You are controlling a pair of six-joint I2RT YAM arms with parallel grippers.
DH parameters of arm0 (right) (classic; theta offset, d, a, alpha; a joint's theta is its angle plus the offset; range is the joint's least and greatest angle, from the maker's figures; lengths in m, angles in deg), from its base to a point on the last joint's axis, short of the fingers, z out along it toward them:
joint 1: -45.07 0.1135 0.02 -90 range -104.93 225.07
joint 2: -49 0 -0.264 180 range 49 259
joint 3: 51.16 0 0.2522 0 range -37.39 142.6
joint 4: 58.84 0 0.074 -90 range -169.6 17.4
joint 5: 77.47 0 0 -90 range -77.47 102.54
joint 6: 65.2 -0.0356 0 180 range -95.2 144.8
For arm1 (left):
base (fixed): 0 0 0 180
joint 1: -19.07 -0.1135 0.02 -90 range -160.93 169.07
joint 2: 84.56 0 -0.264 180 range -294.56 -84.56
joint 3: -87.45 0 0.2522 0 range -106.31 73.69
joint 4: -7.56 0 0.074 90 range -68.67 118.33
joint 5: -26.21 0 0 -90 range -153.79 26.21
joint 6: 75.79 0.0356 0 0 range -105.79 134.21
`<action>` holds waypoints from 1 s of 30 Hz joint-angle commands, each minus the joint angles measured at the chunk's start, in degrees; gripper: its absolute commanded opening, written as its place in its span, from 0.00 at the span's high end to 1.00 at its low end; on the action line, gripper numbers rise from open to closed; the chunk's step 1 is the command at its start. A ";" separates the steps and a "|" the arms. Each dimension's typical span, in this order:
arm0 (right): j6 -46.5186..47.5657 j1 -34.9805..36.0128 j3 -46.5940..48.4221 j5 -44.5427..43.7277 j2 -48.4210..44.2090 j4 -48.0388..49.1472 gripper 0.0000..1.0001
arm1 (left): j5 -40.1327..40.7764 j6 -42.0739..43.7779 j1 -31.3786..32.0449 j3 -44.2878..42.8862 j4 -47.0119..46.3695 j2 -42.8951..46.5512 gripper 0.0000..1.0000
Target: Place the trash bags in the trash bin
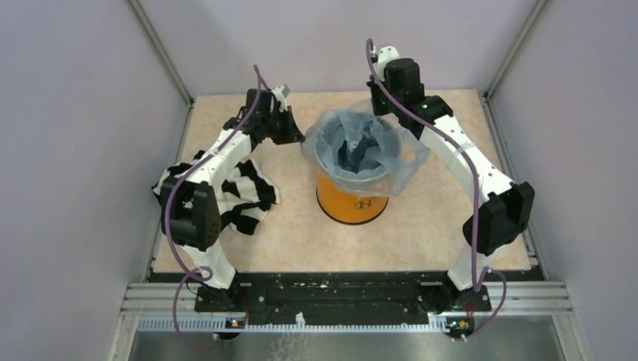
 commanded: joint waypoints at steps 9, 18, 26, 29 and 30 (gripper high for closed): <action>-6.05 -3.27 0.45 3.53 0.75 -0.30 1.00 | -0.98 -1.79 1.10 6.19 -4.60 0.72 1.00; -9.38 -3.31 4.38 -2.20 -4.55 -9.27 0.32 | -1.37 -1.65 1.19 9.14 -5.07 2.59 1.00; -11.47 -3.33 2.82 -6.05 -12.01 -14.20 0.16 | -1.83 -1.63 1.26 10.79 -5.92 3.41 1.00; -12.06 -3.58 0.02 -6.26 -16.15 -14.43 0.14 | -2.05 -1.46 1.28 10.95 -5.96 3.39 1.00; -12.44 -3.81 -1.21 -6.02 -17.46 -14.63 0.15 | -2.15 -1.45 1.24 10.94 -6.01 3.43 1.00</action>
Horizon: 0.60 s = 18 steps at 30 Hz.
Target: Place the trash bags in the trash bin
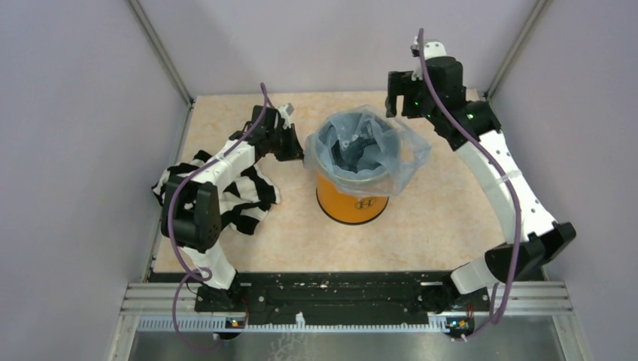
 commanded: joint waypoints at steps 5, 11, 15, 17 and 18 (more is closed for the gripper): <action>-3.93 -2.03 -11.06 -0.93 -13.78 -0.15 0.19 | -1.58 0.15 0.14 0.65 -2.78 3.08 1.00; -6.19 -4.46 -21.72 1.75 -20.10 3.28 0.23 | -2.20 0.39 0.14 0.15 -2.81 3.22 1.00; -8.80 -6.23 -26.47 4.94 -21.92 5.73 0.25 | -2.42 0.59 0.14 -0.31 -2.59 3.22 1.00; -9.90 -6.34 -28.09 5.25 -22.55 6.82 0.27 | -2.38 0.76 0.14 -0.53 -2.47 3.22 1.00; -10.38 -6.49 -29.07 5.41 -22.85 7.60 0.30 | -2.38 0.84 0.14 -0.57 -2.36 3.22 1.00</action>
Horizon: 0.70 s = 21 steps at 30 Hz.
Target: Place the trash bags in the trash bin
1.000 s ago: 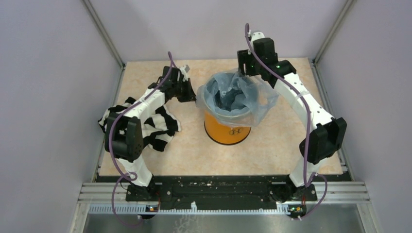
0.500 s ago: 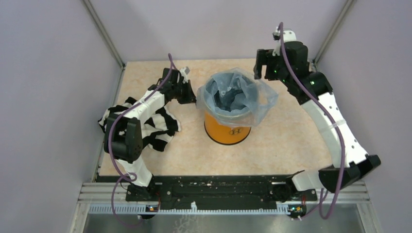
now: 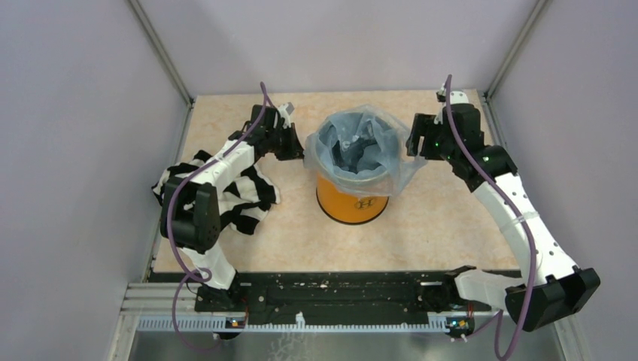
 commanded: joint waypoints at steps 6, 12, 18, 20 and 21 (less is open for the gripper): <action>-5.48 -2.98 -7.37 3.12 -3.73 10.49 0.60 | -1.45 0.49 0.14 -0.82 -2.06 2.63 1.00; -7.41 -5.36 -12.68 4.95 -1.61 15.60 0.91 | -2.13 -0.44 0.14 -0.03 -2.53 2.41 1.00; -9.42 -6.05 -18.75 5.27 1.37 20.83 1.00 | -1.77 -0.94 0.14 1.62 -2.71 2.99 1.00; -9.94 -6.14 -20.42 4.96 2.43 22.40 1.00 | -0.58 -0.86 0.06 2.35 -2.45 3.26 1.00; -10.23 -6.23 -21.21 4.66 2.90 23.61 1.00 | -0.09 -0.86 -0.05 2.79 -2.42 3.33 1.00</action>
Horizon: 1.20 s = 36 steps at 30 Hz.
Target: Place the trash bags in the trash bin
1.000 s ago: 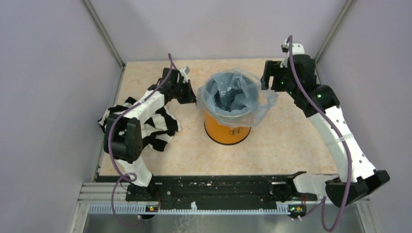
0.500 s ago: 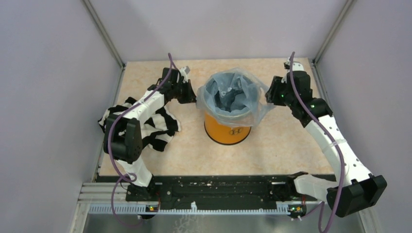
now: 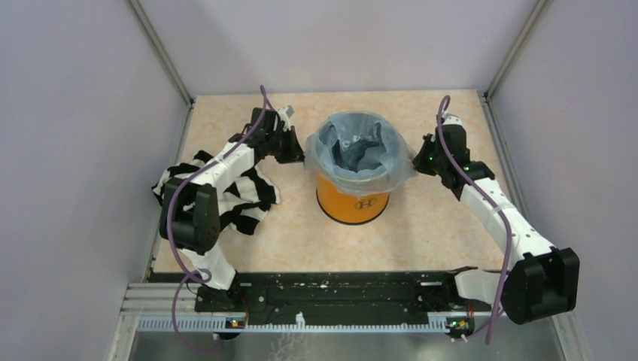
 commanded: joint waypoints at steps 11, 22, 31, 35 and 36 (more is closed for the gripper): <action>-4.17 -1.17 -7.83 -3.60 7.91 13.47 1.00 | 3.44 -2.31 -0.15 6.54 -4.01 2.71 1.00; -3.99 -3.03 -6.52 -7.34 14.67 14.21 1.00 | 7.87 -2.74 -0.81 7.11 -4.44 -0.93 1.00; -3.57 -2.97 -6.49 -9.70 15.54 13.94 1.00 | 14.76 -1.08 -1.00 9.82 -3.08 -3.06 1.00; -3.36 -3.08 -6.40 -10.55 16.36 13.64 1.00 | 19.33 -0.76 -1.00 10.41 -1.33 -4.37 1.00; -3.34 -3.08 -6.67 -10.72 16.40 13.84 1.00 | 20.16 -0.67 -1.00 10.53 -1.25 -4.50 1.00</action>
